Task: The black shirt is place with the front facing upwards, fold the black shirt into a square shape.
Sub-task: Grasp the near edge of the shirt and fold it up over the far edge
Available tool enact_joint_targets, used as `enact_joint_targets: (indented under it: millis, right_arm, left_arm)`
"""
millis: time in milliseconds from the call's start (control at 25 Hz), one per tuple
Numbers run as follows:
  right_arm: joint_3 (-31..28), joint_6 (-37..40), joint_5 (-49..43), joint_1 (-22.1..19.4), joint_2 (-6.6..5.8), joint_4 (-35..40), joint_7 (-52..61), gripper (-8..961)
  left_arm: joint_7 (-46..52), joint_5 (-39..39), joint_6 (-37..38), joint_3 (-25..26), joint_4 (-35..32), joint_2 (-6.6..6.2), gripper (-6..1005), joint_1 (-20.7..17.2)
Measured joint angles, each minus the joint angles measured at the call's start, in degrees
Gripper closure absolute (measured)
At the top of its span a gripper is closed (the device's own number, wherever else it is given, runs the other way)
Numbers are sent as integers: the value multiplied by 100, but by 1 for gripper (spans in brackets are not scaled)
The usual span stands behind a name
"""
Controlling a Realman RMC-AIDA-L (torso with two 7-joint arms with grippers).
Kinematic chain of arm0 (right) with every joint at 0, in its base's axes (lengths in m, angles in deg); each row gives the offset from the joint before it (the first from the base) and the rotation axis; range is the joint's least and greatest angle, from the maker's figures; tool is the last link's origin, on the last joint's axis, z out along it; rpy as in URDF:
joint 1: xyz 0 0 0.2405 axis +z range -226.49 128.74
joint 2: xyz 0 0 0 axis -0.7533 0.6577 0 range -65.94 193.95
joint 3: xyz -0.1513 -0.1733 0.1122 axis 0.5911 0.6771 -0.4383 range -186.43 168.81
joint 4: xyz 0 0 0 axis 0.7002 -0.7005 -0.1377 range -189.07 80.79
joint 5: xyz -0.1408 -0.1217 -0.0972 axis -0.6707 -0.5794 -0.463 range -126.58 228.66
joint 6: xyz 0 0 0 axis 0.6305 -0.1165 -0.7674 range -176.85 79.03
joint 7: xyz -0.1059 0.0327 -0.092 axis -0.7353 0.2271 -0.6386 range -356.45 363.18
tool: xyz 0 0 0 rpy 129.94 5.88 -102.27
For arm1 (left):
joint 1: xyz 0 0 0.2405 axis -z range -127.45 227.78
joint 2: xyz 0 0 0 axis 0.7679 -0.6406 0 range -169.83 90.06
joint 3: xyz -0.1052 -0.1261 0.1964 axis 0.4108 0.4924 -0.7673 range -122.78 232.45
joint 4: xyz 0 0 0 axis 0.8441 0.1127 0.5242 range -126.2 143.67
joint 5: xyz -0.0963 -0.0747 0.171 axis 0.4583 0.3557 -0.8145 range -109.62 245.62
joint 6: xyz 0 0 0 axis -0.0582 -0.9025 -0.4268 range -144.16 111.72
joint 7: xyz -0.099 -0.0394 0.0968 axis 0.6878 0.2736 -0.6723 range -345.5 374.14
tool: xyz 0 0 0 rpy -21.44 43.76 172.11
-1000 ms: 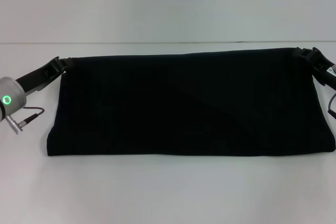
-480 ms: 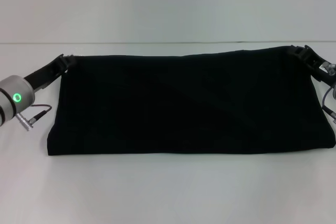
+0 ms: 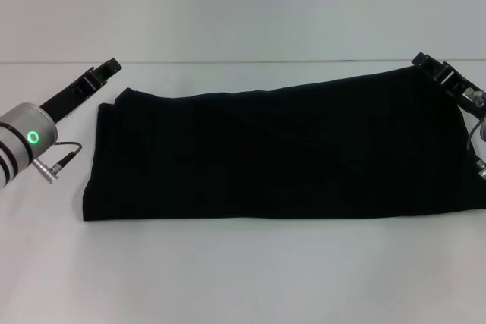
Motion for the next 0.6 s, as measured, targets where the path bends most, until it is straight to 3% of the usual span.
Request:
enact_joint_targets:
  millis: [40, 160, 400, 600]
  right_arm:
    - [0, -64, 29, 7, 0, -17, 24, 566]
    - [12, -132, 96, 12, -4, -42, 27, 443]
    - [107, 2, 75, -39, -45, -40, 239, 283]
    - [225, 138, 65, -198, -97, 40, 830, 112]
  left_arm:
    - [0, 2, 0, 0, 10, 1, 771, 0]
    - [23, -5, 65, -13, 28, 0, 509, -29]
    - [152, -36, 700, -399, 225, -98, 301, -171]
    - [362, -39, 1346, -723, 218, -167, 258, -339]
